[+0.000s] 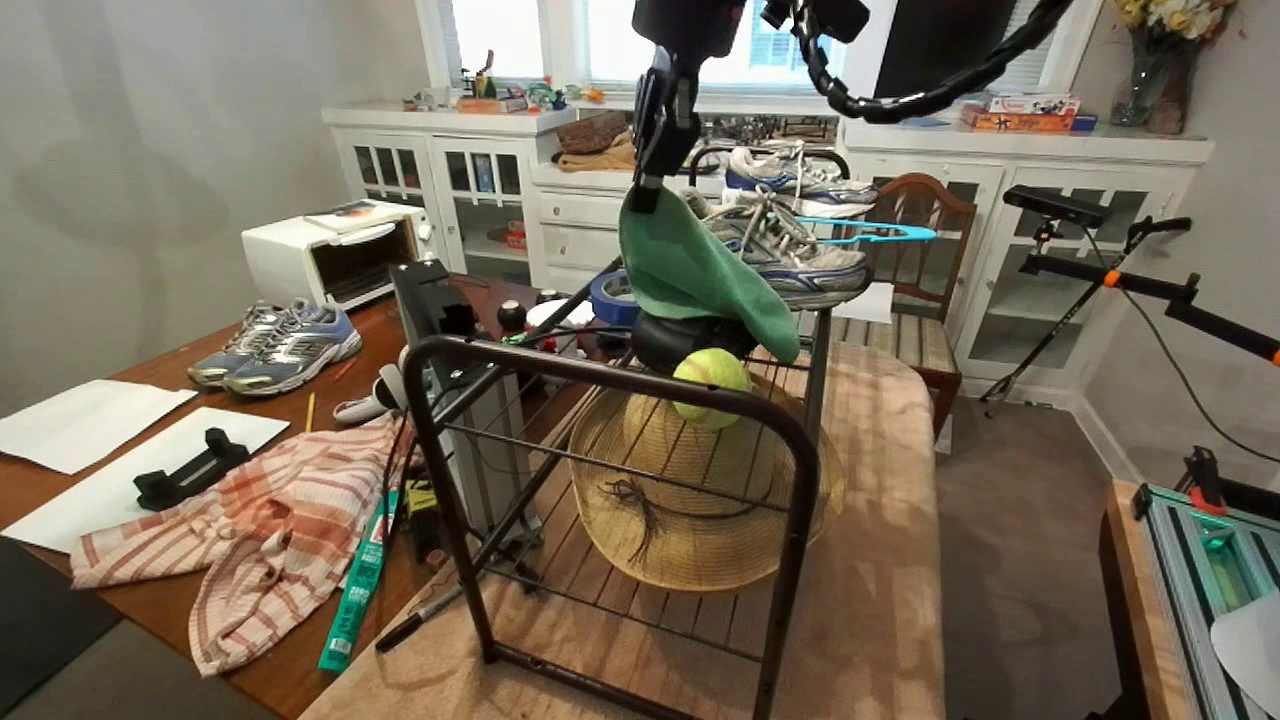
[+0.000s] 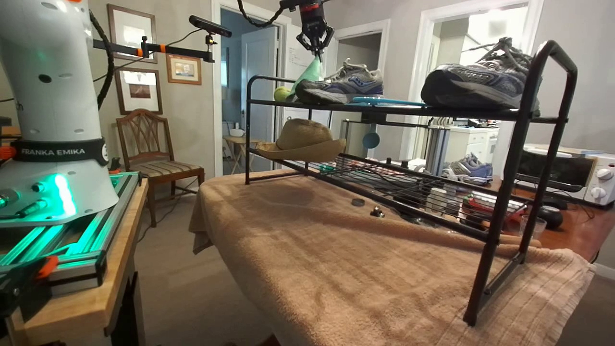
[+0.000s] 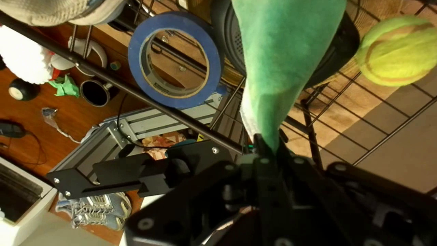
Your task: Put the green towel over the black alarm clock.
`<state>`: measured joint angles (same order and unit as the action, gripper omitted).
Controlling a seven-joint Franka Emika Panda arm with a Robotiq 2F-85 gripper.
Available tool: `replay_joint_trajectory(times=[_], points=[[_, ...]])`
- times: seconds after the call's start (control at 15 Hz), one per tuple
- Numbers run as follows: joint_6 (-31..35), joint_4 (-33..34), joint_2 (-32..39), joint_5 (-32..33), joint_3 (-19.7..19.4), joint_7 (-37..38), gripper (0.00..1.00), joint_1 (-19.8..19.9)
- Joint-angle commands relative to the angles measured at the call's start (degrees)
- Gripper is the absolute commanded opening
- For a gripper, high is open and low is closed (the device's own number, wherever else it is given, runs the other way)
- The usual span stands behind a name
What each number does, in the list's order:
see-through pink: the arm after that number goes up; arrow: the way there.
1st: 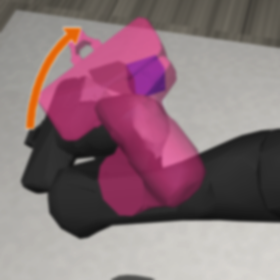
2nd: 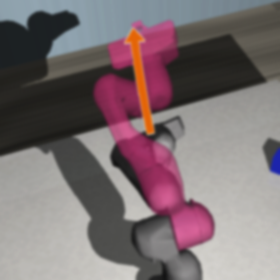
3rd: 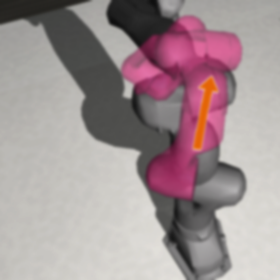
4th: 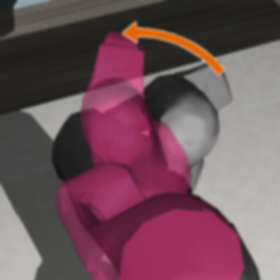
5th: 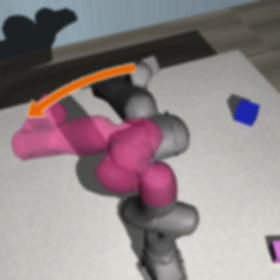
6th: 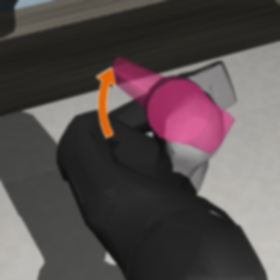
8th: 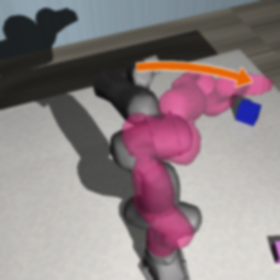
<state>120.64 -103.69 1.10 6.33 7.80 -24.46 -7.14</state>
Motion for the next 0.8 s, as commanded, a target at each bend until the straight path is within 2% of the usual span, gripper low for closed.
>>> replay_joint_trajectory(times=[0.0, 0.47, 0.53, 0.6, 0.67, 0.73], points=[[2.2, 3.2, 2.8, 1.6, 0.1, 2.4, 0.01, -0.3], [0.0, 2.2, 5.2, 5.6, -0.1, 4.0, 0.01, -0.3], [-0.5, 1.7, 5.3, 6.1, -0.2, 4.2, 0.08, -0.4], [-0.8, 1.3, 5.4, 6.4, -0.1, 4.3, 0.02, -0.4], [-1.1, 0.7, 5.4, 6.6, -0.1, 4.2, 0.04, -0.4], [-1.4, 0.4, 5.3, 6.4, 0.0, 4.2, 0.32, -0.4]])
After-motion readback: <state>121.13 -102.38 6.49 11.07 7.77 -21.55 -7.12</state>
